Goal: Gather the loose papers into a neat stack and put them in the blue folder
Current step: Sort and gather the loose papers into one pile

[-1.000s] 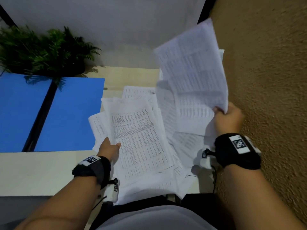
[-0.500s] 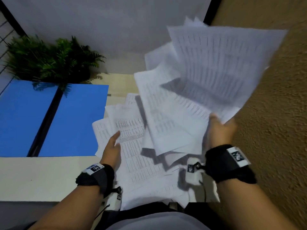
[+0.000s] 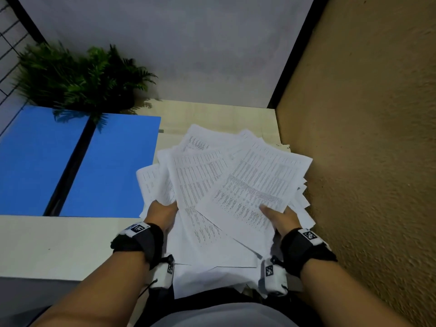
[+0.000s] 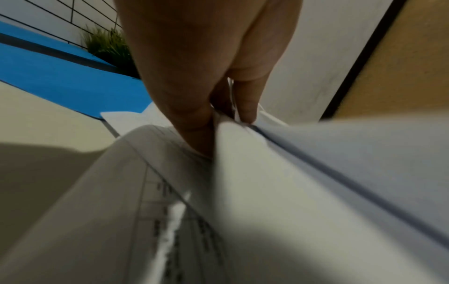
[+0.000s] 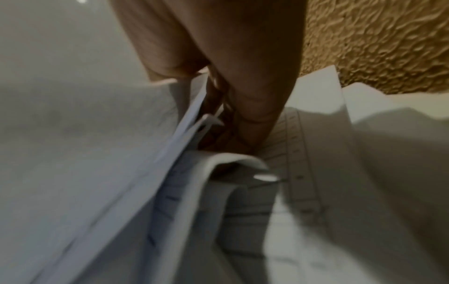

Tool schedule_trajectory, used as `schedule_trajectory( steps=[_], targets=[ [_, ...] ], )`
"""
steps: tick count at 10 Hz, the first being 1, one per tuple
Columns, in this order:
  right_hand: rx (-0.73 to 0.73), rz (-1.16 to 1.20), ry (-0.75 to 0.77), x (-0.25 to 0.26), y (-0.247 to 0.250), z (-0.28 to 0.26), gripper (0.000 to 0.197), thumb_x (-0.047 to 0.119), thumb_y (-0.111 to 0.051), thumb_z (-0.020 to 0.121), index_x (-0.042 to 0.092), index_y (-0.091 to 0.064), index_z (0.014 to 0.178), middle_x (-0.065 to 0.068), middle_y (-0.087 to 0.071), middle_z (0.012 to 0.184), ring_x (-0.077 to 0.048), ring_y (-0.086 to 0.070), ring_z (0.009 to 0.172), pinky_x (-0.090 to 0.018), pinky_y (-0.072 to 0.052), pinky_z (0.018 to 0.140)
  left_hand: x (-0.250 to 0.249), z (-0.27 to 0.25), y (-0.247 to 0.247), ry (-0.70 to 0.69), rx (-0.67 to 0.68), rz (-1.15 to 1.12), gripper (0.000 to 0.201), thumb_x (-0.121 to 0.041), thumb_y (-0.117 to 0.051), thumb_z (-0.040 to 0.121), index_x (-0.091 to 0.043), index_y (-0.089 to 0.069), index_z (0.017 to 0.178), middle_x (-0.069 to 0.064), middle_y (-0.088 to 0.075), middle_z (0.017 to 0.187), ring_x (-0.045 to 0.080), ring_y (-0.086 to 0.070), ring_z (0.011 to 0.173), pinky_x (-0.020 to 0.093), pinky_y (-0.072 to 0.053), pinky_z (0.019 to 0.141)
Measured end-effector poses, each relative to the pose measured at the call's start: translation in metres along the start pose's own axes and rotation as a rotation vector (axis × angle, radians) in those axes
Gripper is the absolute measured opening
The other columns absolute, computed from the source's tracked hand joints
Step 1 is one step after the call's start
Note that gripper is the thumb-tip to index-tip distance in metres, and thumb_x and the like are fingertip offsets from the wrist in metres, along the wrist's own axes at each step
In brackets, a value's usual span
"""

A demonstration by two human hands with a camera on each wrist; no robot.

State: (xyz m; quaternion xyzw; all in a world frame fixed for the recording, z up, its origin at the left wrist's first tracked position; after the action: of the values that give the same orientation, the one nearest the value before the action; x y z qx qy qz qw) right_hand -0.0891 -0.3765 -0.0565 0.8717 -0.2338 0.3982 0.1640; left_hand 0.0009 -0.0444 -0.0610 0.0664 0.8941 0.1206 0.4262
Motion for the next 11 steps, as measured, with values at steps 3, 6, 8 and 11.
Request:
schedule_trajectory(
  steps=[3, 6, 8, 11],
  targets=[
    [-0.234, -0.184, 0.02, 0.042, 0.026, 0.02, 0.054, 0.003, -0.053, 0.096, 0.004, -0.034, 0.146, -0.013, -0.04, 0.149, -0.031, -0.038, 0.137, -0.035, -0.028, 0.112, 0.016, 0.015, 0.014, 0.063, -0.045, 0.019, 0.053, -0.025, -0.073, 0.087, 0.012, -0.058, 0.122, 0.023, -0.067, 0.095, 0.037, -0.064, 0.084, 0.034, -0.051, 0.071],
    [-0.012, -0.677, -0.031, 0.06, 0.013, 0.042, 0.05, 0.014, -0.051, 0.098, 0.001, -0.035, 0.144, -0.017, -0.037, 0.15, -0.035, -0.037, 0.137, -0.041, -0.032, 0.11, 0.016, 0.02, 0.012, 0.042, -0.02, 0.121, 0.066, -0.049, -0.066, 0.086, 0.008, -0.062, 0.118, 0.033, -0.069, 0.101, 0.048, -0.067, 0.095, 0.049, -0.054, 0.085],
    [0.027, -0.903, 0.014, 0.08, -0.007, 0.041, 0.05, 0.028, -0.047, 0.097, 0.03, -0.035, 0.145, -0.003, -0.051, 0.142, -0.015, -0.055, 0.123, -0.02, -0.034, 0.078, 0.021, 0.028, 0.011, 0.086, -0.026, 0.176, 0.074, -0.053, -0.067, 0.081, 0.008, -0.059, 0.122, 0.035, -0.066, 0.115, 0.051, -0.063, 0.107, 0.054, -0.051, 0.093],
    [0.244, -0.87, 0.21, 0.068, -0.06, 0.04, 0.04, 0.038, -0.072, 0.082, 0.017, -0.054, 0.111, -0.001, -0.056, 0.103, -0.026, -0.057, 0.092, -0.031, -0.044, 0.075, 0.014, 0.024, 0.008, 0.104, -0.001, 0.219, 0.087, -0.056, -0.059, 0.088, 0.022, -0.051, 0.127, 0.041, -0.059, 0.122, 0.053, -0.061, 0.109, 0.048, -0.049, 0.096]
  ],
)
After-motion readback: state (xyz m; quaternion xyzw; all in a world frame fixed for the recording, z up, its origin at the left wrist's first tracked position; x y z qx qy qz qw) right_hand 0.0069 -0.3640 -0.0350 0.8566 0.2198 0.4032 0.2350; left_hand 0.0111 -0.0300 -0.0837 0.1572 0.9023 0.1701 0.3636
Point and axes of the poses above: each hand's wrist, its own z-axis towards the middle knuckle, its own y-axis out of the back of the hand, x = y × z, the point moved 8 cm from there along z, towards the middle knuckle
